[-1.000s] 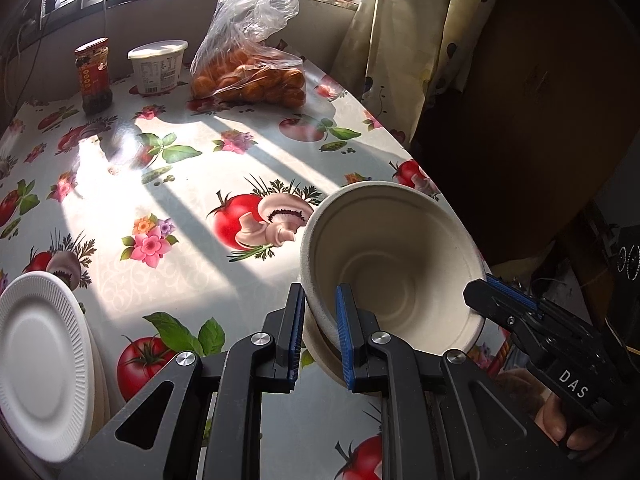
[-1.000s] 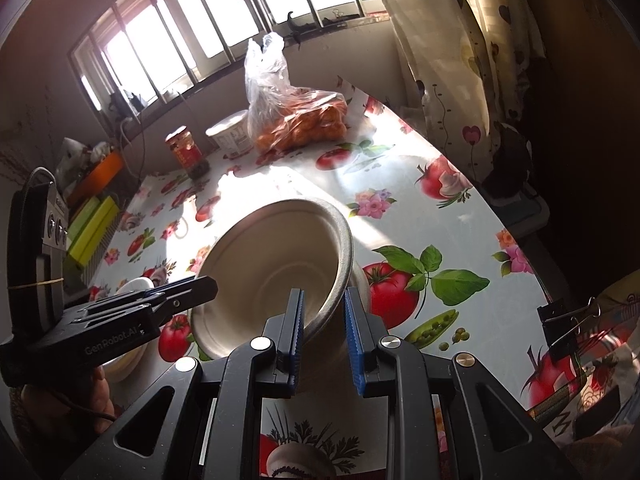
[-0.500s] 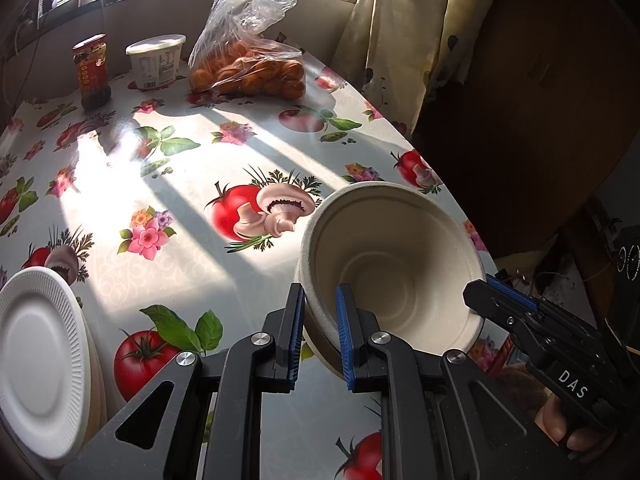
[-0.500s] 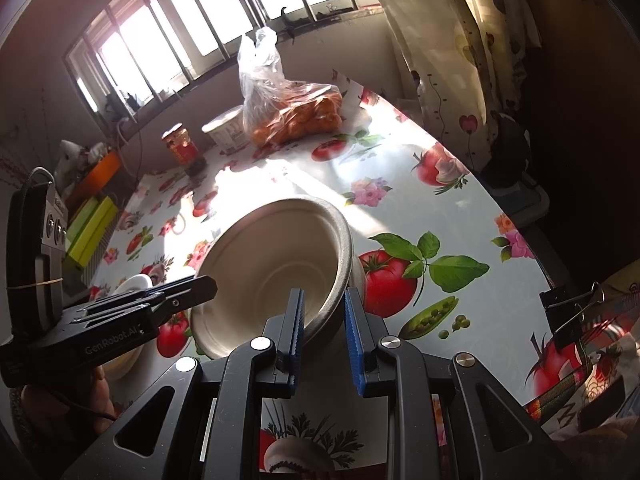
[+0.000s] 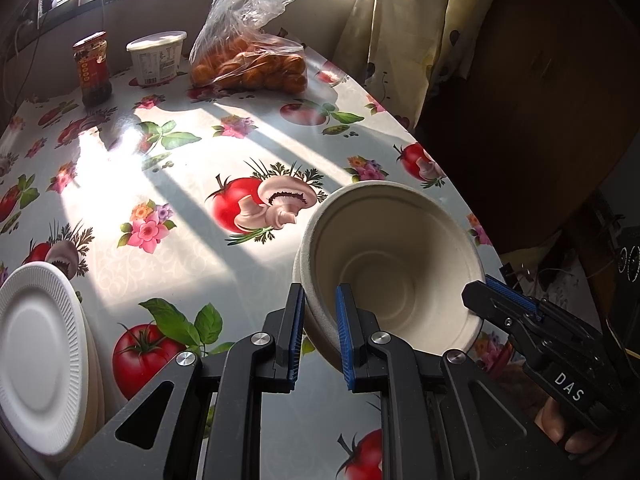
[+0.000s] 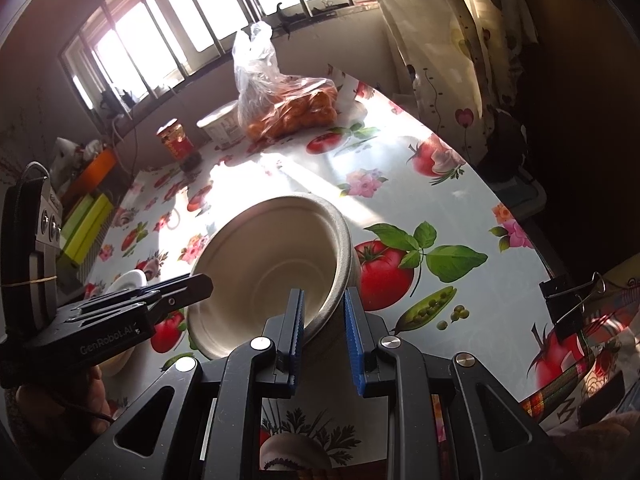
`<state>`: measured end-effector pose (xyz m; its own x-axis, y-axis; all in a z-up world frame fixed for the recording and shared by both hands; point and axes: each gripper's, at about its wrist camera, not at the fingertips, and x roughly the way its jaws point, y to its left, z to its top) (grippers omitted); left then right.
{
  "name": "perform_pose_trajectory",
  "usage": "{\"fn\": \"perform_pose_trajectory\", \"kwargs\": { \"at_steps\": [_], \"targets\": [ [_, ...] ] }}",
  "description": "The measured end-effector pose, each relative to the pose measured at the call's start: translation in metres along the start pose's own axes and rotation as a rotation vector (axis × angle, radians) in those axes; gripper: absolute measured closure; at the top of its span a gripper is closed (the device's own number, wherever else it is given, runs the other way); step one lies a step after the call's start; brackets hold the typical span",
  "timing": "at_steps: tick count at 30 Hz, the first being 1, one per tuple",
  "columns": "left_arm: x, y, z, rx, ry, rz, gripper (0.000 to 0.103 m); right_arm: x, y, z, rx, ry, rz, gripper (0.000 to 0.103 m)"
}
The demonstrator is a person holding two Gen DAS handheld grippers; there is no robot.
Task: Organize plates and bowls
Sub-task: 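Lower the left gripper's beige bowl into the nested bowls and open both grippers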
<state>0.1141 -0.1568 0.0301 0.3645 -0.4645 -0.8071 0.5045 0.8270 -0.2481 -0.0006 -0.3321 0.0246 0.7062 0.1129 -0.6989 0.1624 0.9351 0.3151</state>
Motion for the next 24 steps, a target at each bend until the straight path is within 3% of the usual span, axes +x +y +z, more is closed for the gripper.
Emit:
{"fn": "perform_pose_trajectory", "kwargs": {
  "at_steps": [24],
  "targets": [
    [0.0028,-0.0003,-0.0014,0.016,0.001,0.024,0.084,0.0038,-0.0016,0.0004,-0.009,0.003,-0.011,0.076]
  ]
}}
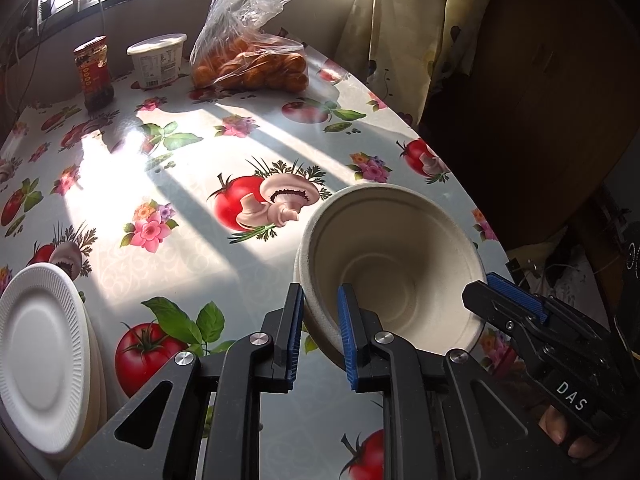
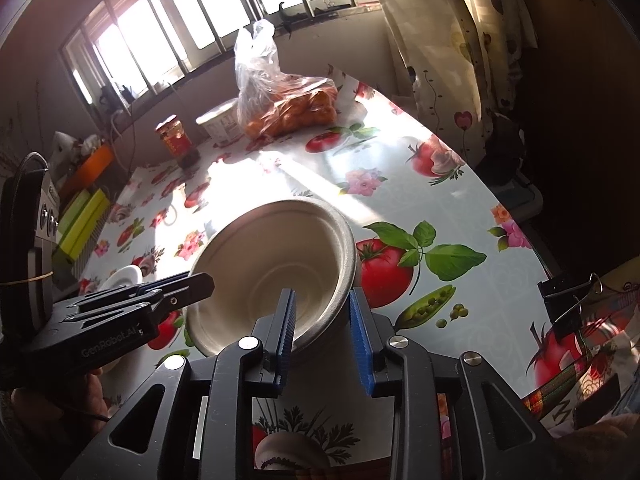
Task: Organize plates and bowls
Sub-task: 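Lower the left gripper's beige bowl into the nested bowls and open both grippers, then close both grippers on the rim of the three nested beige bowls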
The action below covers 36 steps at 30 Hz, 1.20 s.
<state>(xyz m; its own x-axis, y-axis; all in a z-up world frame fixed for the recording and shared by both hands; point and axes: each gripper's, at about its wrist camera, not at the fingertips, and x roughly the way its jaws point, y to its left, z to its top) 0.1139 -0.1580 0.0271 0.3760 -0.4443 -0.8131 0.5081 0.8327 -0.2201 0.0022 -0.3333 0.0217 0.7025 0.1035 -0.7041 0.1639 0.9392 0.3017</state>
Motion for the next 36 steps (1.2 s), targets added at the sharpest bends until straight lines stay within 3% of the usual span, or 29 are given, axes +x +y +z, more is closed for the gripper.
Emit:
{"fn": "perform_pose_trajectory", "kwargs": {
  "at_steps": [4,8,10,24,36],
  "targets": [
    [0.000,0.000,0.000,0.003,-0.001,0.001,0.084,0.000,0.001,0.000,-0.003,-0.002,-0.005,0.076],
    [0.001,0.000,-0.001,0.002,0.001,-0.001,0.069,0.000,0.001,0.001,-0.004,-0.002,-0.008,0.073],
    [0.002,0.001,-0.001,-0.001,0.003,-0.002,0.066,0.000,0.000,0.001,-0.003,-0.004,-0.010,0.072],
    [0.002,0.008,-0.001,-0.031,-0.007,-0.040,0.066,0.002,-0.009,0.002,0.022,-0.009,-0.024,0.056],
    [0.005,0.011,0.000,-0.047,-0.008,-0.062,0.066,0.010,-0.015,0.004,0.043,0.005,-0.032,0.055]
  ]
}}
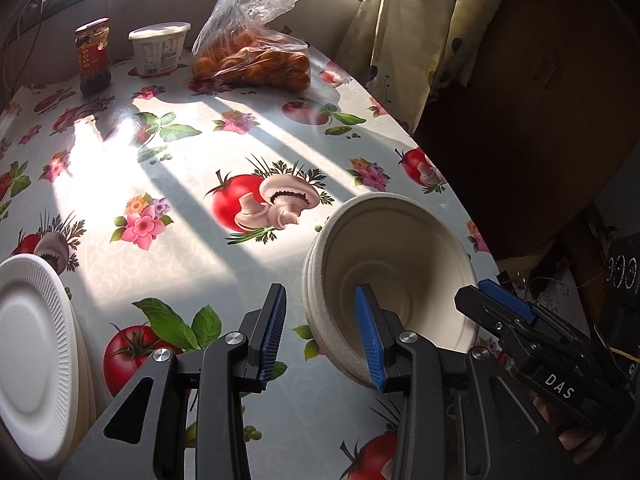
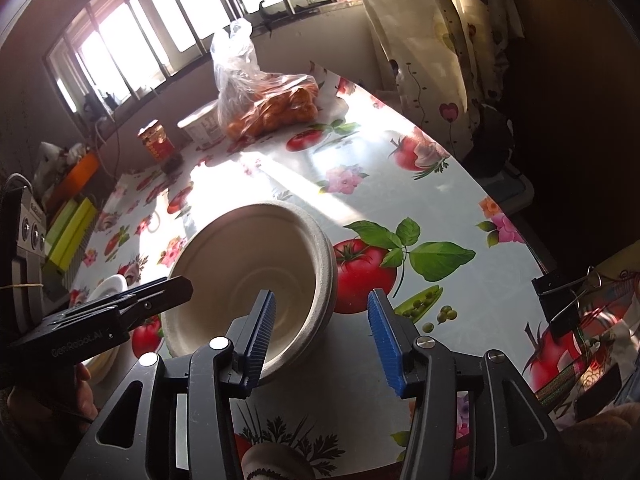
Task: Organize plates and bowls
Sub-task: 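Close both grippers on the rim of the three nested beige bowls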
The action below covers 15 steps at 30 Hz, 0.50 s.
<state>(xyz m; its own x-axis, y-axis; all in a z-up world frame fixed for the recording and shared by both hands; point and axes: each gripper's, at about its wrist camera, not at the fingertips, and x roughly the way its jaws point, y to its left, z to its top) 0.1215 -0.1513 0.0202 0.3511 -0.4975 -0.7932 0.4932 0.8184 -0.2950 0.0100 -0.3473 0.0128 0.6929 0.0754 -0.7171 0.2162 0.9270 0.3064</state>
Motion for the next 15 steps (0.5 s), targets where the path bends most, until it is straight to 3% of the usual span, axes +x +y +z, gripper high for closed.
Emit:
{"fn": "perform_pose_trajectory", "kwargs": {
  "at_steps": [15],
  "targets": [
    [0.011,-0.001,-0.001,-0.006,0.028,0.005,0.066,0.011,-0.007,0.001,0.029,0.024,0.054,0.055]
  ]
}}
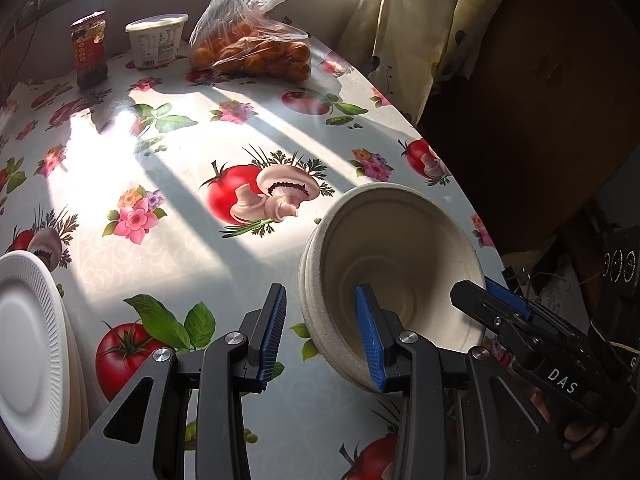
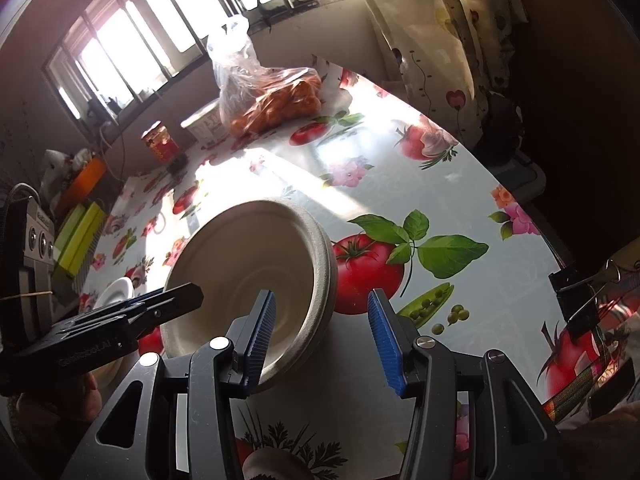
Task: Organize plates and bowls
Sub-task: 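Close both grippers on the rim of the three nested beige bowls, then lift and carry the nested bowls with both grippers over the white plate stack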
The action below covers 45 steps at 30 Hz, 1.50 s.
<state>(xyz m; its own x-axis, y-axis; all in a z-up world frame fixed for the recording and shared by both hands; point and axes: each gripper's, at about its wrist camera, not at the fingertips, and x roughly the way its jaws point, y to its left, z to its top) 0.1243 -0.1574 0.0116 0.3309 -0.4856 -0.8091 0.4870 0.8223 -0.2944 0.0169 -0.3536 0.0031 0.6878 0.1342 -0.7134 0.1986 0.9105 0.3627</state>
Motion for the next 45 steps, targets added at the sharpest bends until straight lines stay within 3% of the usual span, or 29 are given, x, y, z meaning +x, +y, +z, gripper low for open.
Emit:
{"fn": "perform_pose_trajectory", "kwargs": {
  "at_steps": [5,9,15,17,45],
  "targets": [
    [0.0023,-0.0011,0.0003,-0.001,0.004,0.005,0.066,0.0011,0.0007,0.0006,-0.003,-0.003,0.010,0.056],
    [0.0039,-0.0030,0.0005,0.004,0.007,0.009,0.066,0.0032,0.0025,0.0008,-0.016,0.004,0.005,0.070],
    [0.0065,-0.0024,0.0005,0.002,0.011,0.020,0.075,0.0045,0.0024,0.0010,-0.017,0.007,0.003,0.080],
    [0.0073,-0.0027,0.0006,0.003,0.012,0.021,0.080,0.0048,0.0023,0.0009,-0.016,0.007,0.002,0.081],
    [0.0061,-0.0062,0.0004,0.017,0.010,0.049,0.083,0.0031,0.0028,0.0031,-0.010,0.015,-0.022,0.085]
  ]
}}
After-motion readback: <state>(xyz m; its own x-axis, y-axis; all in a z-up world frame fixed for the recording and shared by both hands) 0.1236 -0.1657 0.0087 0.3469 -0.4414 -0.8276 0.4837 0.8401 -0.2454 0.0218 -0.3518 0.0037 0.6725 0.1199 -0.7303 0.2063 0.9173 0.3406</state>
